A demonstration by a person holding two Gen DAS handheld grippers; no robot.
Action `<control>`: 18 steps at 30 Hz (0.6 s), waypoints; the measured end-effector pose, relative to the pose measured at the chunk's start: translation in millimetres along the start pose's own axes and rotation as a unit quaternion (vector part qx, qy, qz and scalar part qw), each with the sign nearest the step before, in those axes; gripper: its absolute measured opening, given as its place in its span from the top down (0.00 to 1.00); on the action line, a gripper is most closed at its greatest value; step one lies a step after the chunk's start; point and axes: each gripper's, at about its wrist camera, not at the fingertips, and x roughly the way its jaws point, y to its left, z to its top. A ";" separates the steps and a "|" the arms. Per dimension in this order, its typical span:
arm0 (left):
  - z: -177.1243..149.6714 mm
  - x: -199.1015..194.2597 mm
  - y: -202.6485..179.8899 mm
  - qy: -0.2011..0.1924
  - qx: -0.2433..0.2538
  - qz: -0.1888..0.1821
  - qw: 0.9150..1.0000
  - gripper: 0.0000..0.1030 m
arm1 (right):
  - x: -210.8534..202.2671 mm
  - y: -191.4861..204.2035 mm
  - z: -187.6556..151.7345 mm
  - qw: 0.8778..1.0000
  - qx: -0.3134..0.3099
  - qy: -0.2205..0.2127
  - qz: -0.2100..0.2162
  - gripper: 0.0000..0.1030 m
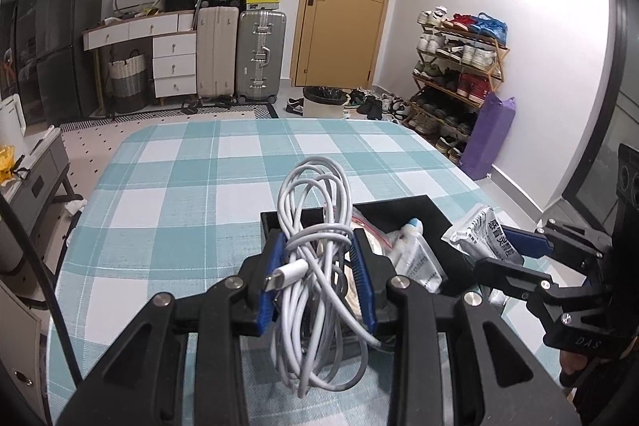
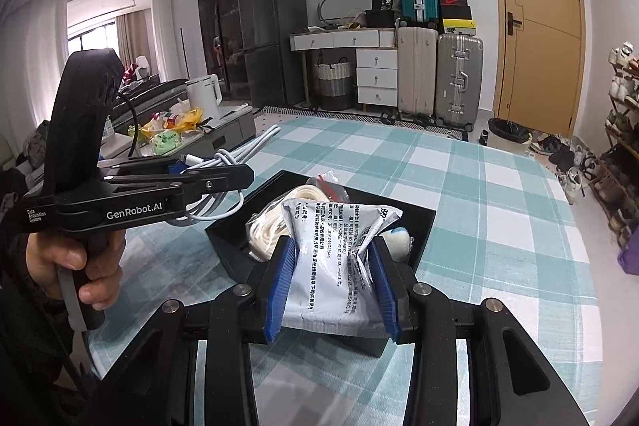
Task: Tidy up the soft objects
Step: 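Lift the white cable and sachet and lower both into the black box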
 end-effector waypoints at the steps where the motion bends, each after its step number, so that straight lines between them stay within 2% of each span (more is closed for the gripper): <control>1: 0.3 2.3 0.4 0.000 -0.002 -0.001 1.000 0.69 | 1.6 -1.1 0.6 1.000 0.002 -0.001 0.001 0.63; 18: 1.6 39.7 2.1 -0.003 -0.009 0.013 1.000 0.69 | 35.8 -10.9 10.3 1.000 0.013 0.007 0.006 0.63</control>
